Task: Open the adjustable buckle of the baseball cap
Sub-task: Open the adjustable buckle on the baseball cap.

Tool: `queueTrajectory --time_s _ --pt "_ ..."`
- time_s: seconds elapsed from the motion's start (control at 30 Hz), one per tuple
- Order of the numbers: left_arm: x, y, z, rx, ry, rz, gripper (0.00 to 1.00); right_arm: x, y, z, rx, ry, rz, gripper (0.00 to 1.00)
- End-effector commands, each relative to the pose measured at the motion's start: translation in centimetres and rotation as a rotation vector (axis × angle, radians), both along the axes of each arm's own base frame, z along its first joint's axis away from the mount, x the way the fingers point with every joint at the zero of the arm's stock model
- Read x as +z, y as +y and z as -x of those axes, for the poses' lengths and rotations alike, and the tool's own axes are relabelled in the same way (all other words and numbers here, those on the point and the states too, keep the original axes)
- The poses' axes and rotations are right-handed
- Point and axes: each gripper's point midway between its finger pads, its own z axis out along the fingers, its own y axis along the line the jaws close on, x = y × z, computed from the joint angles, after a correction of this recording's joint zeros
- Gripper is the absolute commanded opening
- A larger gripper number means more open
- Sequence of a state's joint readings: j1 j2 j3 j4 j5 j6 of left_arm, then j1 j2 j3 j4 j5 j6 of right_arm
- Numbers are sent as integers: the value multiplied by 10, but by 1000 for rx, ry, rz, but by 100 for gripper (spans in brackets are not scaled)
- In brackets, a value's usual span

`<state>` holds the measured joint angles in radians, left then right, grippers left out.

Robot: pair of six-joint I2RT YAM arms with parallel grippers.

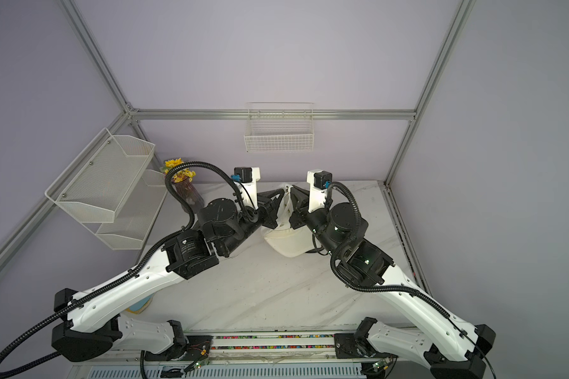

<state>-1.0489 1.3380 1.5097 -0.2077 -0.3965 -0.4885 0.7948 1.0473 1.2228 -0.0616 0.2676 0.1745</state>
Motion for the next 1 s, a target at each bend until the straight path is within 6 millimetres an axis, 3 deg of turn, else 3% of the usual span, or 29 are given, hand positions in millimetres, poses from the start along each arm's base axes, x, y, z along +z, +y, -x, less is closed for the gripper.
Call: queueTrajectory --time_s 0.0,0.1,0.13,0.17,0.2,0.27,0.33,0.5,0.63,0.87,0.97 --pt "-61 -13 14 -63 118 -150 0 83 -38 15 -71 -188 -276 0" --pt "-53 -11 14 -59 87 -148 0 79 -31 13 -46 -173 -261 0" --pt "-48 -8 15 -52 68 -148 16 78 -30 13 -42 -169 -256 0" --pt "-42 -2 16 -36 46 -148 43 76 -29 13 -37 -164 -248 0" --pt "-35 4 16 -16 19 -149 63 75 -28 13 -35 -160 -242 0" --pt "-23 16 17 19 -29 -146 78 72 -26 12 -27 -152 -226 0" --pt "-11 28 18 54 -78 -152 84 68 -22 12 -14 -144 -212 0" --pt "16 44 25 107 -196 -168 87 58 -12 9 17 -120 -192 0" --pt "29 45 31 145 -301 -206 87 55 -9 9 27 -112 -184 0" --pt "37 4 35 115 -431 -330 83 47 0 5 49 -86 -161 0" --pt "37 -8 31 123 -454 -370 76 44 2 4 55 -79 -154 0"
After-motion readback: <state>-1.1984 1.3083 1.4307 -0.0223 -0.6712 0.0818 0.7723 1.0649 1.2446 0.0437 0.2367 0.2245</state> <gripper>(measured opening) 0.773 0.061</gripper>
